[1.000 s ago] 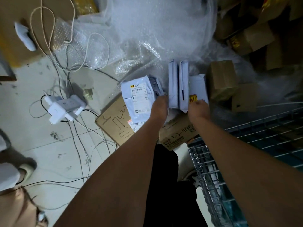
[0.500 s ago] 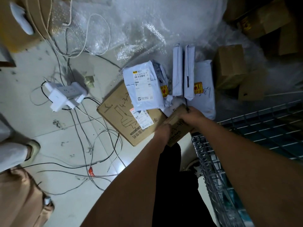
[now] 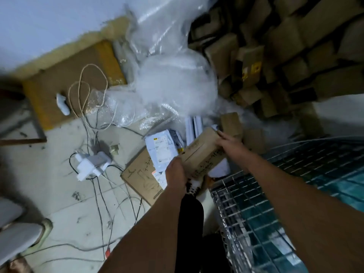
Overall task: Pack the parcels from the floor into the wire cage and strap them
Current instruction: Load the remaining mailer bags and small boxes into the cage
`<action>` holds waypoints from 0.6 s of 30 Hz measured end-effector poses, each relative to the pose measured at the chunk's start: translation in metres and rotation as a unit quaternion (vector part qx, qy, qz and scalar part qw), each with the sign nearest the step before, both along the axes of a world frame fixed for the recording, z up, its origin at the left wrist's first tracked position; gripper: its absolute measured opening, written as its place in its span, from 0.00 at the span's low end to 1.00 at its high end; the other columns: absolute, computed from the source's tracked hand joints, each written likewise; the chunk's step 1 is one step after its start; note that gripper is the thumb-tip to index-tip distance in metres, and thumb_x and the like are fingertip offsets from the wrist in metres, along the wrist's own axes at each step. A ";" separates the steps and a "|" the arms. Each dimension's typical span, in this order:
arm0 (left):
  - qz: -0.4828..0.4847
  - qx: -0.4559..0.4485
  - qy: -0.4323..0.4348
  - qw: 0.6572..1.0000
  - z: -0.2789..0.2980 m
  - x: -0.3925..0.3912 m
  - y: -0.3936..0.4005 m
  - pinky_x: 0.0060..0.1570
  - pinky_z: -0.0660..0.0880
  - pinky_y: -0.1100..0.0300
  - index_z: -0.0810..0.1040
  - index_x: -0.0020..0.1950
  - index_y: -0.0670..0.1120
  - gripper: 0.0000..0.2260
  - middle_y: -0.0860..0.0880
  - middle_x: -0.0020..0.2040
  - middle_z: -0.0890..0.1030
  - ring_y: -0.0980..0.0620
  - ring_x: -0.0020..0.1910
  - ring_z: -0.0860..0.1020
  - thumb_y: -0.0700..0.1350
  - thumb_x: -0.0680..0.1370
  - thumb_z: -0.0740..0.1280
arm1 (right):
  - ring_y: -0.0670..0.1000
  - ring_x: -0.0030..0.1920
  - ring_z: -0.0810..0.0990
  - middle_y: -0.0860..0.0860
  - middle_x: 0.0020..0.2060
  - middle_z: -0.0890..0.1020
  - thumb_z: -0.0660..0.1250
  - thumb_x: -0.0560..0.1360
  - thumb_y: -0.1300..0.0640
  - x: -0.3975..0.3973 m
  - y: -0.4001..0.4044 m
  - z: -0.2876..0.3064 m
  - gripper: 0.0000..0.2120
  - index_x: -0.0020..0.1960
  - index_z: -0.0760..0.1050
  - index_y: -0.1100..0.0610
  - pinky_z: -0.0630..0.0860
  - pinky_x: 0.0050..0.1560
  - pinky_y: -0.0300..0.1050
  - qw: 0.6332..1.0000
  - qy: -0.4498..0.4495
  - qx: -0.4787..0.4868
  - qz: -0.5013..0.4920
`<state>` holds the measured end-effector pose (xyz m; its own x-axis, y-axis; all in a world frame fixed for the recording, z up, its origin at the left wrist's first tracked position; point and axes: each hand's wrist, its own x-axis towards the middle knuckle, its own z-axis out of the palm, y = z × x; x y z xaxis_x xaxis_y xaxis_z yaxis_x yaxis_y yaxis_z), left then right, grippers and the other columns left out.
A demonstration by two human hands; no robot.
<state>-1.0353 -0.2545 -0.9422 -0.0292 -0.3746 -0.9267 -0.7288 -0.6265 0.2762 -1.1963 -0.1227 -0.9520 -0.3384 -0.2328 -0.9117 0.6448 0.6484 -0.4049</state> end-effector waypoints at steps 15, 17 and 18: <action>-0.106 -0.089 0.364 0.921 0.267 -0.243 0.131 0.66 0.76 0.44 0.84 0.51 0.50 0.14 0.48 0.53 0.84 0.45 0.58 0.81 0.57 0.79 0.64 | 0.51 0.67 0.74 0.44 0.68 0.77 0.56 0.77 0.36 -0.122 0.180 0.278 0.26 0.73 0.72 0.40 0.71 0.70 0.53 0.861 0.420 -0.022 -0.287; -0.135 -0.067 0.394 0.907 0.286 -0.240 0.176 0.69 0.74 0.44 0.84 0.59 0.49 0.17 0.48 0.58 0.84 0.46 0.60 0.80 0.57 0.80 0.63 | 0.49 0.62 0.77 0.42 0.62 0.79 0.57 0.78 0.37 -0.108 0.225 0.293 0.23 0.71 0.74 0.39 0.76 0.62 0.48 0.833 0.450 -0.007 -0.321; -0.155 -0.053 0.411 0.897 0.294 -0.236 0.202 0.71 0.73 0.44 0.83 0.62 0.50 0.18 0.47 0.61 0.84 0.46 0.62 0.80 0.57 0.80 0.62 | 0.48 0.60 0.78 0.42 0.60 0.79 0.58 0.78 0.37 -0.097 0.250 0.299 0.23 0.71 0.74 0.39 0.76 0.60 0.48 0.821 0.460 0.004 -0.338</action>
<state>-1.2713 -0.0530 -0.6481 -0.8037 -0.3152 -0.5046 -0.3871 -0.3670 0.8459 -1.2929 0.1276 -0.6532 -0.9342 0.2963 -0.1989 0.2827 0.2741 -0.9192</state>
